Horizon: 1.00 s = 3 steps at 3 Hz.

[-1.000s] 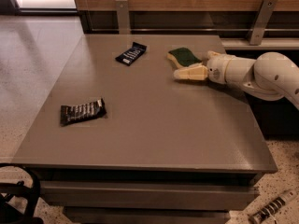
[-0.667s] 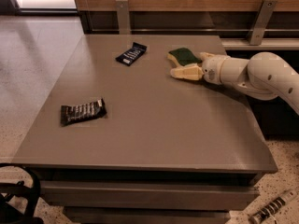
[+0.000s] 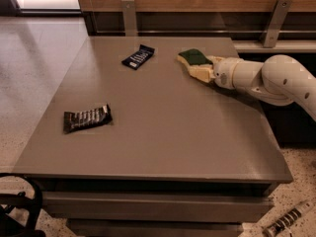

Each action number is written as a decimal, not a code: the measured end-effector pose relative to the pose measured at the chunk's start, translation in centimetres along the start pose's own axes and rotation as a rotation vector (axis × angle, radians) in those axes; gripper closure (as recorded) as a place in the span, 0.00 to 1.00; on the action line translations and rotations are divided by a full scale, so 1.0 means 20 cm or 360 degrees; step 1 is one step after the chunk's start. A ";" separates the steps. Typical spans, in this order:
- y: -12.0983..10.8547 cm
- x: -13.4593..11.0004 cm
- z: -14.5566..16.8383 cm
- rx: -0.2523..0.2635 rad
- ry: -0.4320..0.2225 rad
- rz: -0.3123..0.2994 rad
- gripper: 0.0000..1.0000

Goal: Move sponge near rxbar chocolate

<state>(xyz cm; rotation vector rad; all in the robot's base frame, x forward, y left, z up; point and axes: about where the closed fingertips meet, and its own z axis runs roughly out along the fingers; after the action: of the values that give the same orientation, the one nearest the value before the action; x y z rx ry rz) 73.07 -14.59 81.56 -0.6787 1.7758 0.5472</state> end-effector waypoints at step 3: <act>0.02 0.00 0.02 -0.0013 0.0001 0.0000 1.00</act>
Offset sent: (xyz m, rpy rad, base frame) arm 0.0002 0.0022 -0.0004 0.0006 0.0007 0.0032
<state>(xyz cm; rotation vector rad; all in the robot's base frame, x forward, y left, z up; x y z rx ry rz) 73.11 -14.06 81.45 -0.6843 1.7749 0.5544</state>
